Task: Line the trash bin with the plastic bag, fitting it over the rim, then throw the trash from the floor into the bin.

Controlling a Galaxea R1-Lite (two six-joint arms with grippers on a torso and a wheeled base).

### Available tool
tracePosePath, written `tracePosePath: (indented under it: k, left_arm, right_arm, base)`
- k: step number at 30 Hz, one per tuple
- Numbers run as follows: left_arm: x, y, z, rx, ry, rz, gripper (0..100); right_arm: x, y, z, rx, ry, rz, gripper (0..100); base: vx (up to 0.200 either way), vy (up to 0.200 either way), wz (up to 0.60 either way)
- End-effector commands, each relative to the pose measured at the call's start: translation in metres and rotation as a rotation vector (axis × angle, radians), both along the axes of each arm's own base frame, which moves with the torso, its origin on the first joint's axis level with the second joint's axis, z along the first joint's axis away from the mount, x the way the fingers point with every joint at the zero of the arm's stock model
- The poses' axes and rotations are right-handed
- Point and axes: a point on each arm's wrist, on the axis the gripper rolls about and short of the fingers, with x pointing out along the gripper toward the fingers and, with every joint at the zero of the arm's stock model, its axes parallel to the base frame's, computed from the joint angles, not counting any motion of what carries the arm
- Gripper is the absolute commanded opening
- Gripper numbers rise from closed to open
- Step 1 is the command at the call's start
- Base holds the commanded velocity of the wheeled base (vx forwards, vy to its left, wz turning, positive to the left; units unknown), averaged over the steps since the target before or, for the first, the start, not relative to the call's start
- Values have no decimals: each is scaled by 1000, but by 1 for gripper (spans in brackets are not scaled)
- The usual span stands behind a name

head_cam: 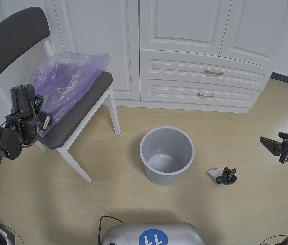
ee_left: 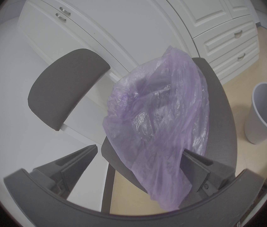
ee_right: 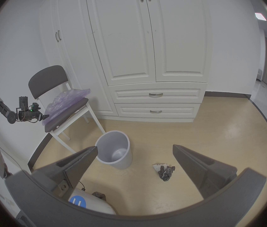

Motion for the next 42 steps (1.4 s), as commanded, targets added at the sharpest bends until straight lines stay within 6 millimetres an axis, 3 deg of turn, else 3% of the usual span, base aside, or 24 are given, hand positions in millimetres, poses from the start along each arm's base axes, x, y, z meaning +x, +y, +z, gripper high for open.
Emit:
tracePosePath:
  k: [1, 18, 19, 32, 42]
  left_arm:
    - [7, 0, -14, 6, 37, 7, 100]
    - [10, 6, -13, 30, 10, 18, 100]
    - [11, 7, -14, 30, 10, 18, 0]
    - [11, 4, -13, -43, -84, -15, 0]
    - [-19, 9, -39, -227, -183, -65, 0]
  right_arm:
    - [0, 0, 0, 1, -1, 1, 100]
    - [2, 0, -1, 4, 9, 17, 100]
    - [2, 0, -1, 4, 9, 17, 100]
    - [1, 0, -2, 3, 9, 16, 100]
    - [-8, -1, -1, -20, -15, 20, 100]
  base:
    - [0, 0, 0]
    - [0, 0, 0]
    - [0, 0, 0]
    - [0, 0, 0]
    - [0, 0, 0]
